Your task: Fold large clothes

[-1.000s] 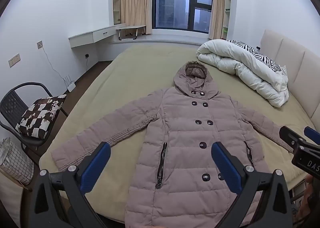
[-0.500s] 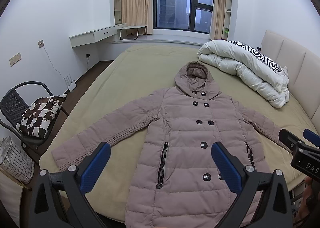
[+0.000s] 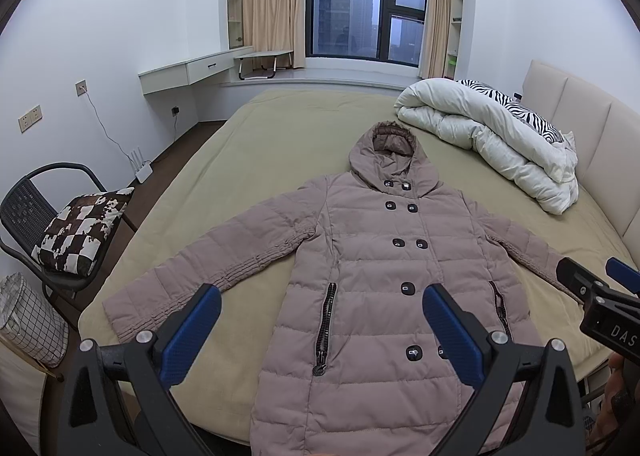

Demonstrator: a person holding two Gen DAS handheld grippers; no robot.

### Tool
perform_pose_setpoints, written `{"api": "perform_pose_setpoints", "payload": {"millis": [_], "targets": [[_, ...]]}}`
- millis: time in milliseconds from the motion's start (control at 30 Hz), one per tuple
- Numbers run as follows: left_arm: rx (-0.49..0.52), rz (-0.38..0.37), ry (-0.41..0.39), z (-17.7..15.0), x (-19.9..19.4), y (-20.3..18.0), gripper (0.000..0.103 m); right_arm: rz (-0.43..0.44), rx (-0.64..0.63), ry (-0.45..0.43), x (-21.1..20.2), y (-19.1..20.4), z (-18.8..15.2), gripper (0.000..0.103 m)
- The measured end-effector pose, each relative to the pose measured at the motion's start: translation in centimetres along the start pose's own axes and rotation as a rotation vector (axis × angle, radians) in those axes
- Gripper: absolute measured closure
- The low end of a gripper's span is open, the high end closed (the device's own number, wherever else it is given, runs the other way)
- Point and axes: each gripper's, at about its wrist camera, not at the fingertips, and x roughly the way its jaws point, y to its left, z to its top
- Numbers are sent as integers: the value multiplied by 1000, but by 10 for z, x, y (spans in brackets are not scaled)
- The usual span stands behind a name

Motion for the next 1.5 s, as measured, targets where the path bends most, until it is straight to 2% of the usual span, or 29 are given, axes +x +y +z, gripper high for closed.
{"api": "perform_pose_setpoints", "payload": {"millis": [1067, 1133, 1500], "targets": [[-1, 0, 2, 0, 0, 0, 0, 1, 0, 8, 0, 1, -1, 0], [0, 1, 1, 0, 0, 0, 0, 2, -2, 8, 10, 3, -15, 0], [-1, 0, 2, 0, 0, 0, 0, 2, -2, 11, 9, 3, -13, 0]]}}
